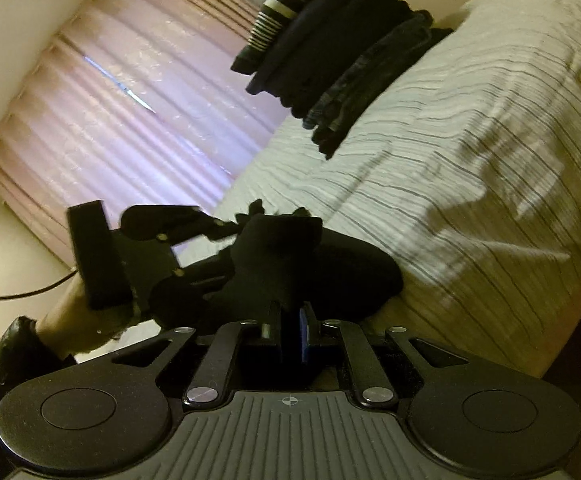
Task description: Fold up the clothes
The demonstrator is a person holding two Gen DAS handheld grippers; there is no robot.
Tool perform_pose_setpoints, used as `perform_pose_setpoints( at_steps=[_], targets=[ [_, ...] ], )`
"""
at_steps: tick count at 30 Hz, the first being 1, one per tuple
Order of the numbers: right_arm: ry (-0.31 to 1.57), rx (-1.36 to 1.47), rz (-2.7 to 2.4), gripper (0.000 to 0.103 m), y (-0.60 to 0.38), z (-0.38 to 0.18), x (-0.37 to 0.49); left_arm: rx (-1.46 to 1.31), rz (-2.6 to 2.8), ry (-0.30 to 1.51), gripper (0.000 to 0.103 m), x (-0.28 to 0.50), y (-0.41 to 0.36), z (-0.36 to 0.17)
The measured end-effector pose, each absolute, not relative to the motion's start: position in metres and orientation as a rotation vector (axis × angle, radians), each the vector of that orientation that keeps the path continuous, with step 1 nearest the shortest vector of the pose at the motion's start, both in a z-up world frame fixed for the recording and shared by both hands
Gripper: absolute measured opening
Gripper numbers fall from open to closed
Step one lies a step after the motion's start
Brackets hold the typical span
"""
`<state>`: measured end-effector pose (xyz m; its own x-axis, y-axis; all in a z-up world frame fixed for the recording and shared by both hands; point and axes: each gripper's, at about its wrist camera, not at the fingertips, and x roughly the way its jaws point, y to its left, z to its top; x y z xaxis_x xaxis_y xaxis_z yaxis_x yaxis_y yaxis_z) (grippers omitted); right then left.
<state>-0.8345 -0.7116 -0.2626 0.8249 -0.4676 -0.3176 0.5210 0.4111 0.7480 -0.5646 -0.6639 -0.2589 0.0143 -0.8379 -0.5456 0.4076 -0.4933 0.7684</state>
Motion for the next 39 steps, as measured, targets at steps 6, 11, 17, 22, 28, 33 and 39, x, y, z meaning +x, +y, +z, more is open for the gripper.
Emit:
perform_pose_setpoints(
  at_steps=[6,11,17,22,28,33,39],
  targets=[
    [0.056,0.961,-0.668,0.008,-0.708,-0.263,-0.847,0.991,-1.605,-0.124,0.037,-0.494,-0.650,-0.208],
    [0.065,0.833,-0.734,0.008,-0.695,-0.242,-0.851,0.950,-1.555,0.037,0.037,-0.467,-0.604,-0.221],
    [0.079,0.640,-0.612,0.008,-0.684,-0.213,-0.817,0.910,-1.523,0.140,0.036,-0.470,-0.571,-0.251],
    [0.211,0.672,-0.613,0.007,-0.716,-0.234,-0.784,0.910,-1.510,0.171,0.037,-0.465,-0.583,-0.255],
    [0.225,0.645,-0.720,0.008,-0.733,-0.242,-0.803,0.871,-1.463,0.187,0.038,-0.440,-0.574,-0.239],
    [0.245,0.631,-0.762,0.008,-0.724,-0.230,-0.812,0.773,-1.413,0.258,0.041,-0.400,-0.560,-0.228],
    [0.230,0.452,-0.615,0.008,-0.692,-0.194,-0.779,0.709,-1.415,0.309,0.037,-0.377,-0.583,-0.221]
  ],
)
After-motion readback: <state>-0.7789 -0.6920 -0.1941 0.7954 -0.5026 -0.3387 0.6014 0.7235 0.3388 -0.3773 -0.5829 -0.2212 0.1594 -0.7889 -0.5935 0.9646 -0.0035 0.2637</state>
